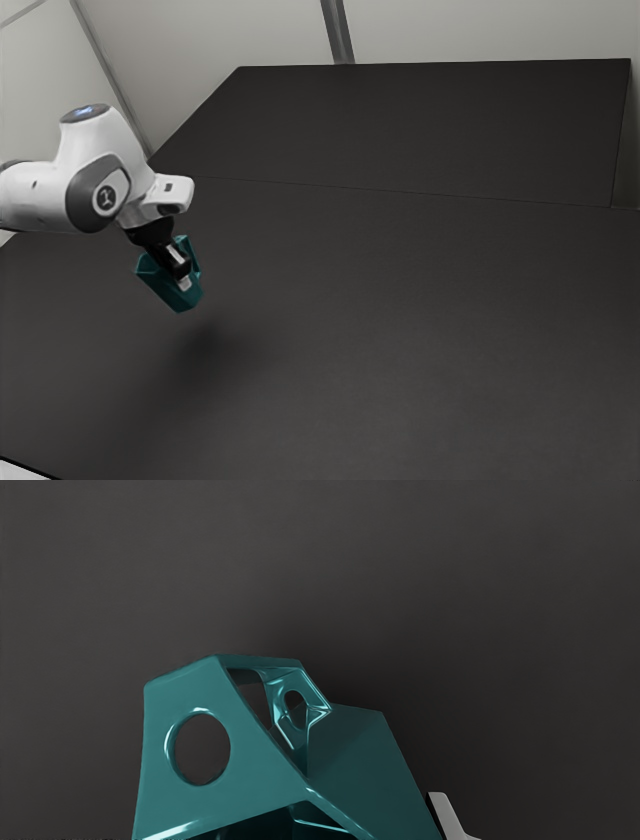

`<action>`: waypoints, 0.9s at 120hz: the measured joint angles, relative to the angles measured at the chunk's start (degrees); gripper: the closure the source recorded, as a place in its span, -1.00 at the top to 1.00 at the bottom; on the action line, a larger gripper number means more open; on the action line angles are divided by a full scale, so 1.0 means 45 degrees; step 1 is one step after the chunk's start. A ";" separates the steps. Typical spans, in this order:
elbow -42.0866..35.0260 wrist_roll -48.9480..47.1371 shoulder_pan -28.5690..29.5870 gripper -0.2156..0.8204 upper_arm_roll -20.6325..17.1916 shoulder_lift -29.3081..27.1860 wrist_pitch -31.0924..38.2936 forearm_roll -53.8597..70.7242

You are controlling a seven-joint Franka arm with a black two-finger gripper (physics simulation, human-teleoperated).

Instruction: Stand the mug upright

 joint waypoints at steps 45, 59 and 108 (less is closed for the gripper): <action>-0.0772 -0.2590 -0.0374 -0.93 -0.0443 0.0568 0.1086 0.0974; -0.0794 -0.3227 -0.0476 -0.93 -0.0461 0.0979 0.1591 0.1135; -0.0778 -0.5016 -0.0939 -0.92 -0.0492 0.2066 0.2702 0.1492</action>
